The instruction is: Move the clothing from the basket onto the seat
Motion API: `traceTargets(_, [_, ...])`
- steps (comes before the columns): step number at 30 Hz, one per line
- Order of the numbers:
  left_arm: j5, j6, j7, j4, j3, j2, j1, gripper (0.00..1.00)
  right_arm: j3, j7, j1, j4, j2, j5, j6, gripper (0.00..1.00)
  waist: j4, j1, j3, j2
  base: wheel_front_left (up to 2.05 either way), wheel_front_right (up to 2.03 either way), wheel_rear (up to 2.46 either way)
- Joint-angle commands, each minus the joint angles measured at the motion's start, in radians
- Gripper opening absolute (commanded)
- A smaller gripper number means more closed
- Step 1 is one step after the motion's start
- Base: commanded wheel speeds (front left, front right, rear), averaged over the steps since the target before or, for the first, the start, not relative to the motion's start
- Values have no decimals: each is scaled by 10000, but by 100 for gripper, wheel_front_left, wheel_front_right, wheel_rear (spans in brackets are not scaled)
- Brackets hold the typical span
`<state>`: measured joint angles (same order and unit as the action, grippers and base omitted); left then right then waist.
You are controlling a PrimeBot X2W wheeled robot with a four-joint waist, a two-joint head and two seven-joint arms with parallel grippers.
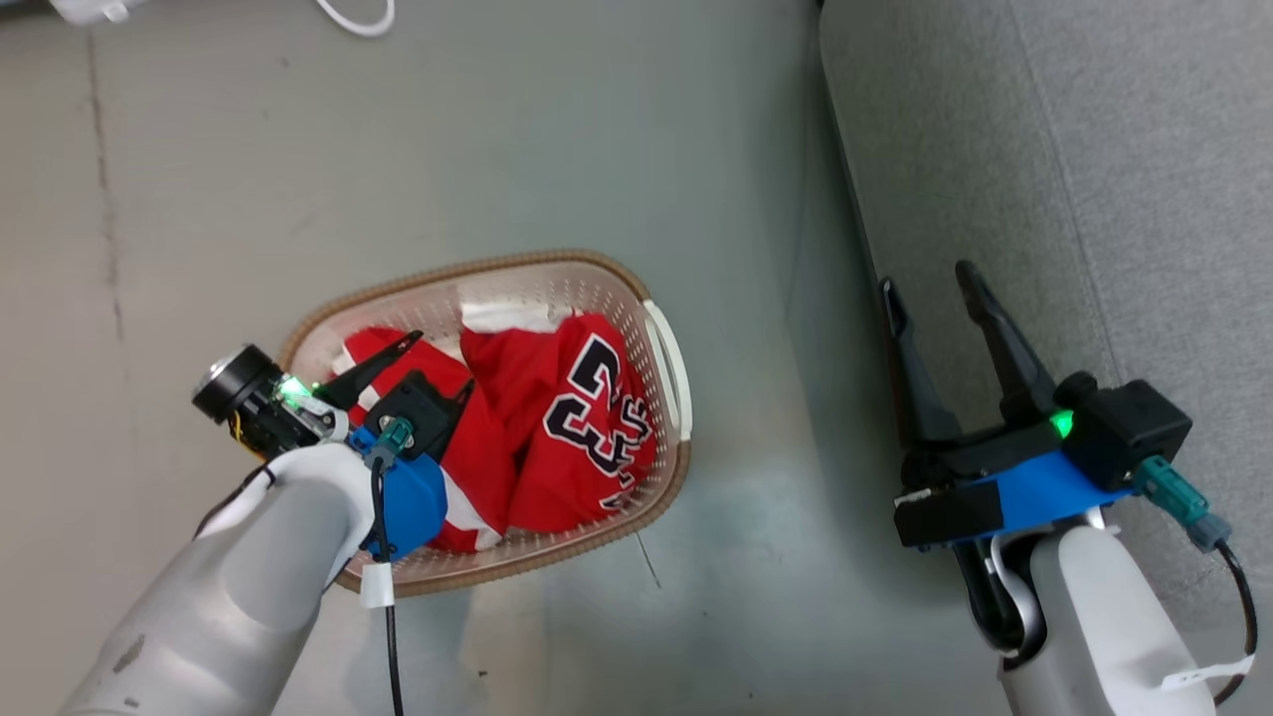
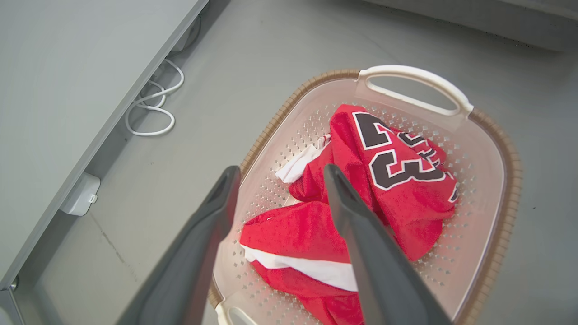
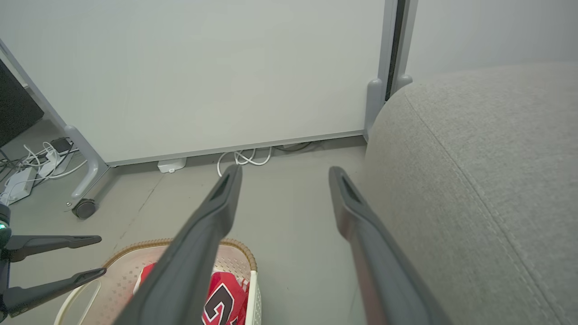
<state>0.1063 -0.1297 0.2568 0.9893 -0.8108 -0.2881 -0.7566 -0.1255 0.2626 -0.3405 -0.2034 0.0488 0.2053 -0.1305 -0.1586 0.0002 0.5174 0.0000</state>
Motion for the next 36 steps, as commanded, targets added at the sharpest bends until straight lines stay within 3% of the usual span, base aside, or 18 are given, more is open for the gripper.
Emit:
traceTargets(1, [96, -10, -9, 175, -279, -83, -367, 100, -28, 35, -326, 114, 28, 47, -4, 100, -270, -2, 766, 0, 0, 0, 0])
traceTargets(8, [373, -11, -438, 1314, -2192, -225, -1483, 100, -99, 35, -914, 401, 26, 26, -3, 100, -519, -2, 2060, 0, 0, 0, 0])
traceTargets(18, [1095, -10, -988, 2193, -3708, -451, -2787, 100, -137, 35, -1527, 809, 25, -289, -3, 100, -778, -2, 3589, 0, 0, 0, 0])
traceTargets(26, [1695, -10, -1610, 2414, -4285, -773, -3363, 100, -125, 35, -1642, 1244, 23, -391, -4, 100, -971, -2, 4487, 0, 0, 0, 0])
traceTargets(36, [1509, -10, -2432, 2428, -4675, -1007, -3982, 100, -199, 35, -1572, 1801, 23, -265, -3, 100, -1180, -2, 5399, 0, 0, 0, 0])
